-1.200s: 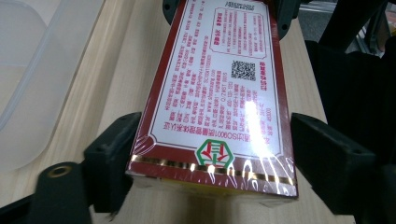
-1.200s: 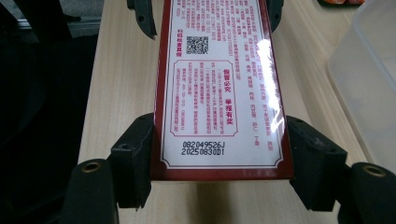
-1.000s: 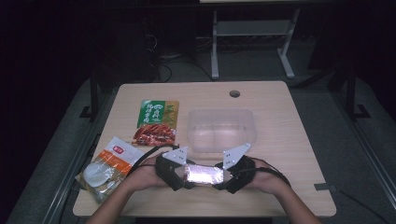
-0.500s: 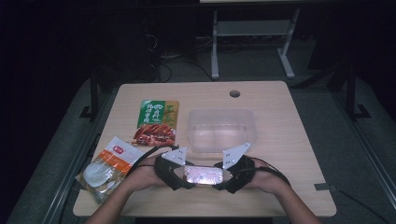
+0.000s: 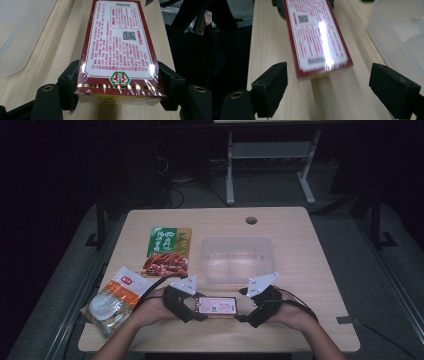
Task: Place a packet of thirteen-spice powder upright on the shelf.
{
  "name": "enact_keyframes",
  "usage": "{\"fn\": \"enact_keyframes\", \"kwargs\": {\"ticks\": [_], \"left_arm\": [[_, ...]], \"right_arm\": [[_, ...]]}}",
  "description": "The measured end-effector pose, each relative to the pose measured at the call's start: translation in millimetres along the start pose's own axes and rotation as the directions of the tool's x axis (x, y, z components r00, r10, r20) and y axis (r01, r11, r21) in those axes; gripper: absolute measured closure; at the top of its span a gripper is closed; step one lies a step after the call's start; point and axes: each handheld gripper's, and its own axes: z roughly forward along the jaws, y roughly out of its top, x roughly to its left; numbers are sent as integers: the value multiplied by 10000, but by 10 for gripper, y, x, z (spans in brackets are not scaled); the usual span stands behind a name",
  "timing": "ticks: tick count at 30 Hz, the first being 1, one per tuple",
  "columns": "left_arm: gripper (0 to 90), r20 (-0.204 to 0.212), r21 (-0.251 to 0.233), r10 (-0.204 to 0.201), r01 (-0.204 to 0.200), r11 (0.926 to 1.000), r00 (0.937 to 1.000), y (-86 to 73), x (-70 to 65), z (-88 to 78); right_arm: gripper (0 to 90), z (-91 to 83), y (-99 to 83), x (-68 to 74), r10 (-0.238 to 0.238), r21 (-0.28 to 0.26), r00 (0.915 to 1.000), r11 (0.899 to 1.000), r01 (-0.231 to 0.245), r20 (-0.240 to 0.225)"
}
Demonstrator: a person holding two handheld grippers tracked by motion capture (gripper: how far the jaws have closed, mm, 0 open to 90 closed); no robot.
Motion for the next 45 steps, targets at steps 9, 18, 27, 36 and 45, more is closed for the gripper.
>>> {"fn": "enact_keyframes", "kwargs": {"ticks": [9,18,27,36,45], "left_arm": [[315,-83,-266,-252,249,9993,9996,-4,31,-86],[315,-170,-527,-356,347,9980,9992,55,71,-158],[315,-207,-695,-253,238,9973,9995,266,164,-217],[315,-357,-943,-104,70,9955,9993,533,312,-334],[315,-486,-983,110,-158,9950,9988,803,465,-386]], "right_arm": [[143,-161,-220,35,1100,-22,9886,9939,-1104,1028],[138,-283,-489,122,2298,-399,9537,9732,-2264,1942],[138,-367,-602,176,2647,-535,9354,9643,-2595,2344],[139,-360,-612,153,2651,-545,9342,9642,-2597,2389],[139,-350,-629,148,2630,-499,9336,9647,-2587,2436]]}}
